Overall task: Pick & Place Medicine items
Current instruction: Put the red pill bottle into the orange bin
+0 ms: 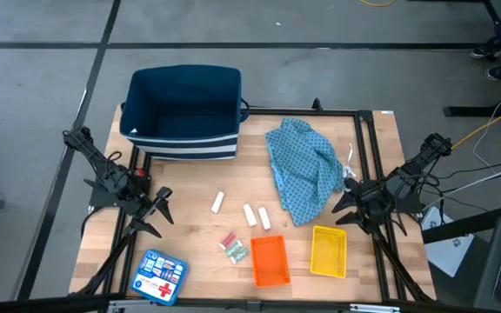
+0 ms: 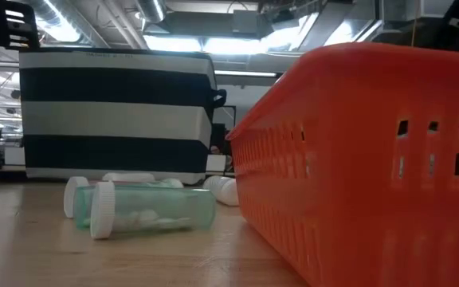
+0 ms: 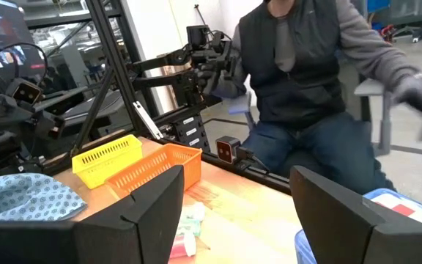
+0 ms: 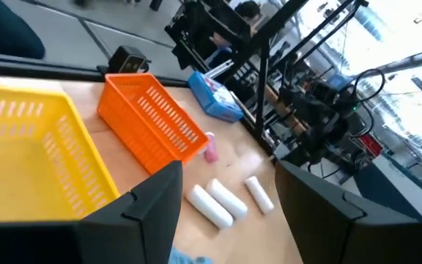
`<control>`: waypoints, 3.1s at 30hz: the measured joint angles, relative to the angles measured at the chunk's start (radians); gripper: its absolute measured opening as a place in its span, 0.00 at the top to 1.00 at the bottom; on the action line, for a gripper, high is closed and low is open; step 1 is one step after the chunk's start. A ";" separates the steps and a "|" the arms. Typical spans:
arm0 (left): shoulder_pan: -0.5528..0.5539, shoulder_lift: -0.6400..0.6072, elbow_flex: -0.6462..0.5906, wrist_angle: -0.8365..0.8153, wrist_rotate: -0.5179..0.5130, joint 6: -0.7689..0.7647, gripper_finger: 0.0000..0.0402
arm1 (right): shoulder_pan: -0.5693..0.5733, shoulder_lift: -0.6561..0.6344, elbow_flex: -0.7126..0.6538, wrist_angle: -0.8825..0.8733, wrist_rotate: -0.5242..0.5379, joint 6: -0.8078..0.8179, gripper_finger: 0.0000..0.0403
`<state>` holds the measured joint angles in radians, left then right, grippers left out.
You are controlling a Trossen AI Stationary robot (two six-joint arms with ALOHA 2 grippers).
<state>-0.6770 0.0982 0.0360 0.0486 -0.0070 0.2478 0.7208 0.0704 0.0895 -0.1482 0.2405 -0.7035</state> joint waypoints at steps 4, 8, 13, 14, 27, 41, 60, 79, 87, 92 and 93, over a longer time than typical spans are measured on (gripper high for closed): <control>0.000 0.000 0.000 0.000 0.000 0.000 0.39 | 0.000 0.000 0.000 0.001 -0.067 0.106 0.45; 0.000 0.000 0.000 0.000 0.000 0.000 0.39 | 0.000 0.000 0.000 0.038 -0.109 0.277 0.45; 0.000 0.000 0.000 0.000 -0.003 0.070 0.39 | 0.000 0.000 0.000 0.142 -0.045 0.500 0.45; 0.000 0.000 0.000 0.000 -0.002 0.102 0.39 | 0.000 0.000 0.000 0.160 -0.025 0.506 0.45; 0.010 0.000 0.001 0.176 0.020 0.070 0.39 | 0.000 0.000 0.000 0.212 -0.016 0.493 0.45; 0.126 0.000 0.001 0.172 -0.929 -0.417 0.39 | 0.000 0.000 0.000 0.255 -0.196 0.547 0.45; 0.127 0.000 0.001 0.204 -1.015 -0.462 0.39 | 0.000 0.001 0.000 0.275 0.260 0.673 0.45; 0.131 0.000 0.000 0.124 -1.037 -0.498 0.39 | 0.000 0.001 0.000 0.275 0.407 0.669 0.45; 0.131 0.042 0.000 0.145 -0.628 -0.585 0.39 | 0.000 0.001 0.000 0.275 0.407 0.669 0.45; 0.131 0.198 0.000 0.230 -0.572 -0.645 0.39 | 0.000 0.001 0.000 0.283 0.407 0.669 0.45; 0.131 0.243 0.000 0.263 -0.577 -0.649 0.39 | 0.000 0.001 0.000 0.283 0.407 0.669 0.45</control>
<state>-0.5461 0.3416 0.0357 0.3114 -0.5836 -0.4014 0.7204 0.0715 0.0895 0.1351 0.6479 -0.0345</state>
